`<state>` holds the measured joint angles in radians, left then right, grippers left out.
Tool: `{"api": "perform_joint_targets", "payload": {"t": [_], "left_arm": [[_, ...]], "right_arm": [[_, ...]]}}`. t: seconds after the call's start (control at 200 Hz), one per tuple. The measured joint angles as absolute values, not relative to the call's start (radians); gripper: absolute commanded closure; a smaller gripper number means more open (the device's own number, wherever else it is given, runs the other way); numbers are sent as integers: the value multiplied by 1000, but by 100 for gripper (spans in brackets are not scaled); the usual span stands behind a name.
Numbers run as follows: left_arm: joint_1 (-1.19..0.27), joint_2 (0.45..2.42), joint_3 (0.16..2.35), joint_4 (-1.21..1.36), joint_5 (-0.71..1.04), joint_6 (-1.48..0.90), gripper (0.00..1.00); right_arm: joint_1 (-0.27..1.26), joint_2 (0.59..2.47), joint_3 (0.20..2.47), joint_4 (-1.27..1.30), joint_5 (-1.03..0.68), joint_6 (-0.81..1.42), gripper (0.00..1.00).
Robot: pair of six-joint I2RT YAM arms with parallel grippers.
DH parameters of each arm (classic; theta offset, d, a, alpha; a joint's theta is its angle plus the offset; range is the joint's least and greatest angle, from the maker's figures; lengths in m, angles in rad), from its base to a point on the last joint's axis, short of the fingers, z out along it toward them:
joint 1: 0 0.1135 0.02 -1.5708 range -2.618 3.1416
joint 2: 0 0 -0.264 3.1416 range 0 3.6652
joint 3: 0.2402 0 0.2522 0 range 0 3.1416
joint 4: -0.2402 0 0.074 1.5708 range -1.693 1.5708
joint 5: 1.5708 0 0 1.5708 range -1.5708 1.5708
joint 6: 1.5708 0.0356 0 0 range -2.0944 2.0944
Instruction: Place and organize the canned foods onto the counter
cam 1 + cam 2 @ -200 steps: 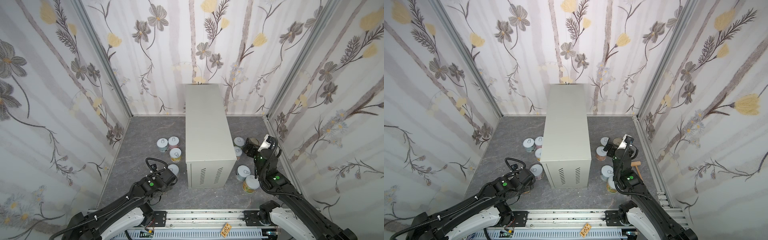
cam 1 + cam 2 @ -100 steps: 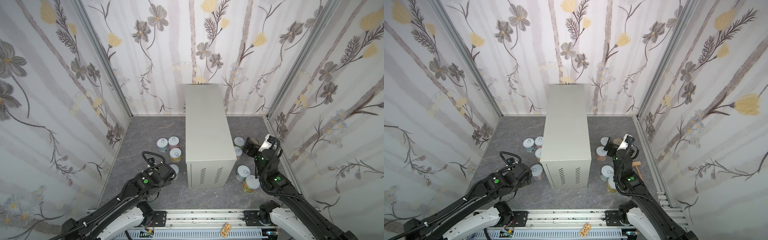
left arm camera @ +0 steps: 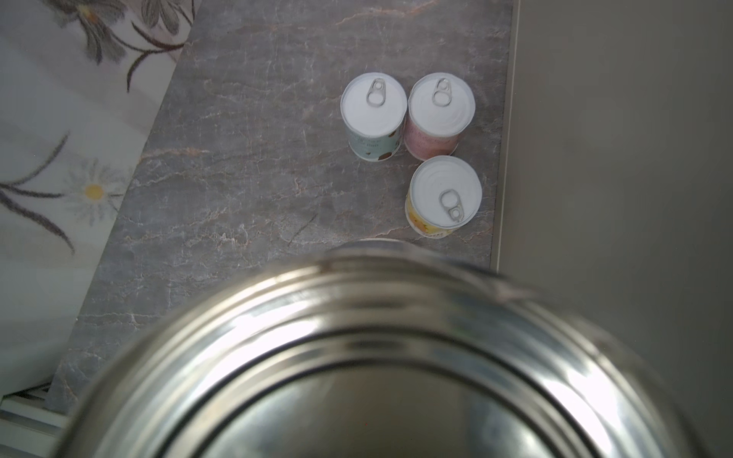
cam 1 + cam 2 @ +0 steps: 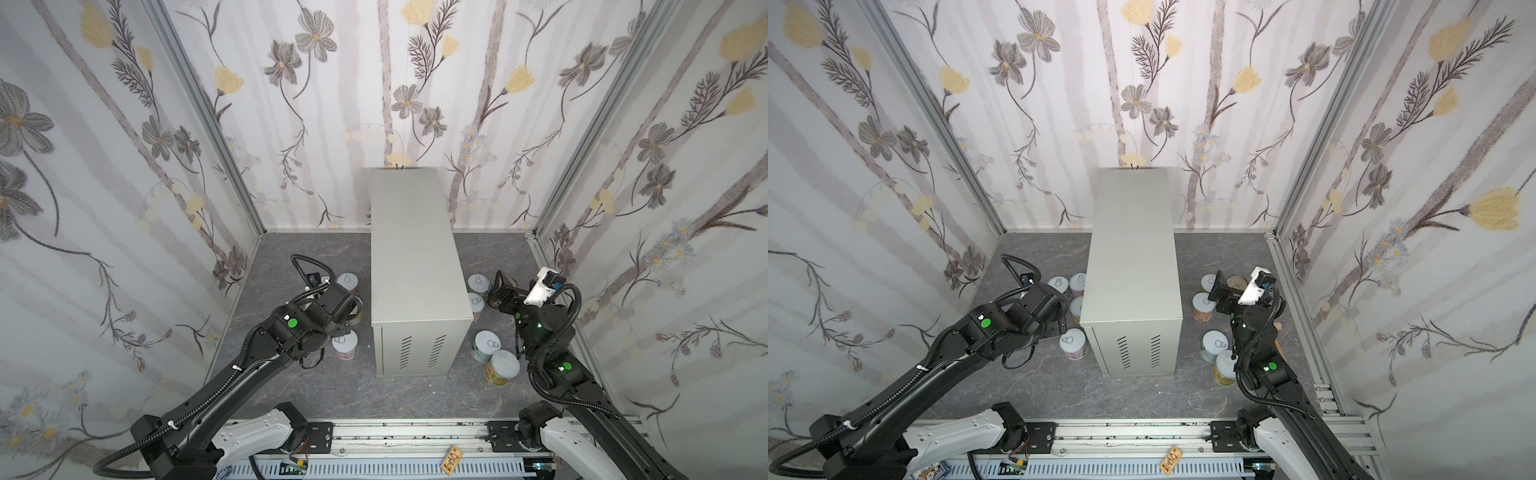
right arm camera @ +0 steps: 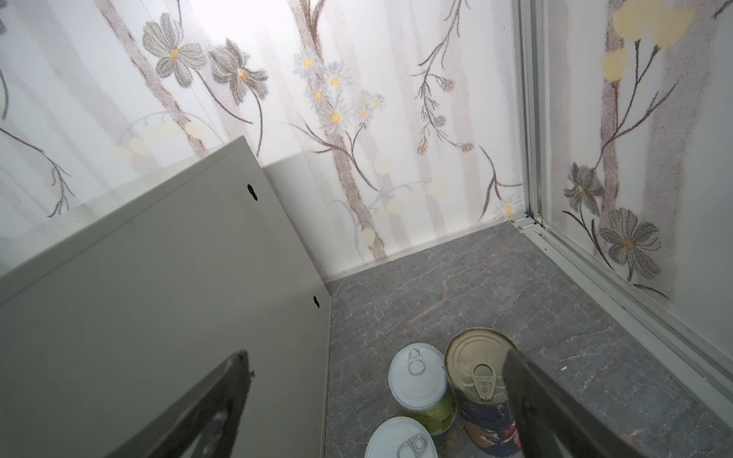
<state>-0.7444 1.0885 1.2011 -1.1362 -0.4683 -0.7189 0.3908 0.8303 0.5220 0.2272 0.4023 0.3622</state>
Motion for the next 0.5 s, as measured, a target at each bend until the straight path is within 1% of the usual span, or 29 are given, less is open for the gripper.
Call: {"api": "perform_joint_targets", "payload": {"t": [0.295, 0.5], "left_arm": [[-703, 1253, 1491, -1092, -485, -542, 100], [-648, 1359, 1699, -1095, -478, -432, 100]], "right_arm": [[391, 806, 674, 194, 337, 365, 0], [391, 877, 840, 155, 167, 339, 0]]}}
